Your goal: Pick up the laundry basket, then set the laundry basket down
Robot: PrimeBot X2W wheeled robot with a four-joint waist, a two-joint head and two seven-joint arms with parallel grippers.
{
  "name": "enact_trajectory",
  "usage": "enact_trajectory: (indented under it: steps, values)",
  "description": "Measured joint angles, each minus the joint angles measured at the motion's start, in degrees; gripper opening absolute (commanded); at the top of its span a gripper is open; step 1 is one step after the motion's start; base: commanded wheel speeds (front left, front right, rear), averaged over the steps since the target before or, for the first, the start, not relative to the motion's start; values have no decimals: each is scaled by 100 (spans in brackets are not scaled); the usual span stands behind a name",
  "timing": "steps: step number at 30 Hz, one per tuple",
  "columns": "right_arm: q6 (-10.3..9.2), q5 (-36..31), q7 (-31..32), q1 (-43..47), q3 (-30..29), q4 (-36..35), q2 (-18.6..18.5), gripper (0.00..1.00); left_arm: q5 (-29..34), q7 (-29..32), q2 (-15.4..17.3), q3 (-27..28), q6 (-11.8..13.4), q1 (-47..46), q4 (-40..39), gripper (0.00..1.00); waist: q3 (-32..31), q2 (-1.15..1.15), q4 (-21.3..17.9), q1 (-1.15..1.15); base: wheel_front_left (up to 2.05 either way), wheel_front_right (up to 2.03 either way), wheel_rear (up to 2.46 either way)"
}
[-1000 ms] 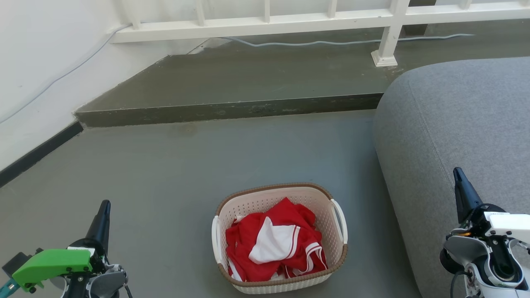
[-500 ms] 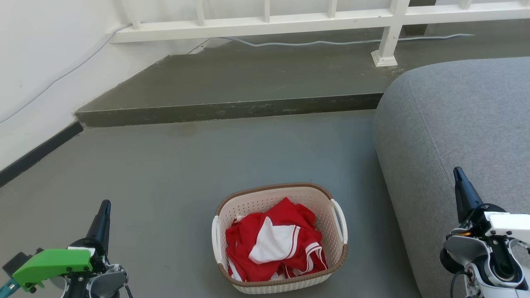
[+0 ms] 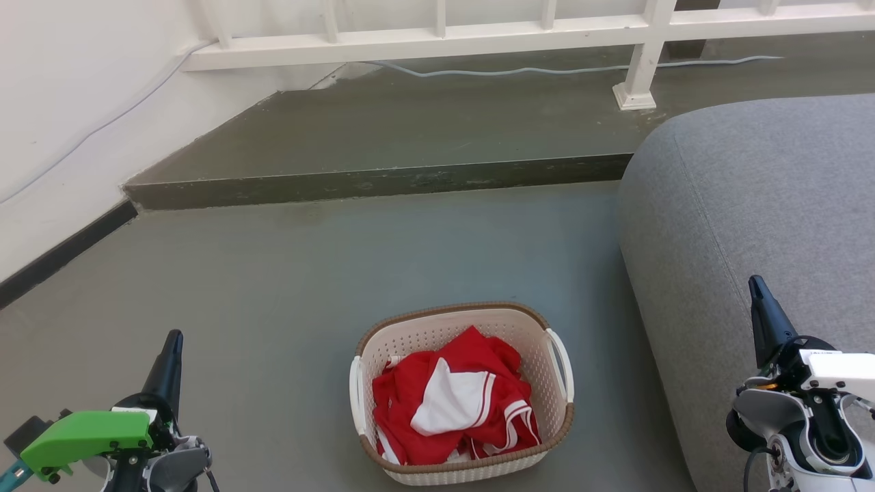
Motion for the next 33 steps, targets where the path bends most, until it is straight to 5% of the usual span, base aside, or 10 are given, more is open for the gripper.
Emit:
enact_trajectory:
  steps: [33]
  values:
    - [0,5,0,0,0,-7,0,0,0,0,0,-1,0,0,-10,0,0,0,0,0,0,0,0]
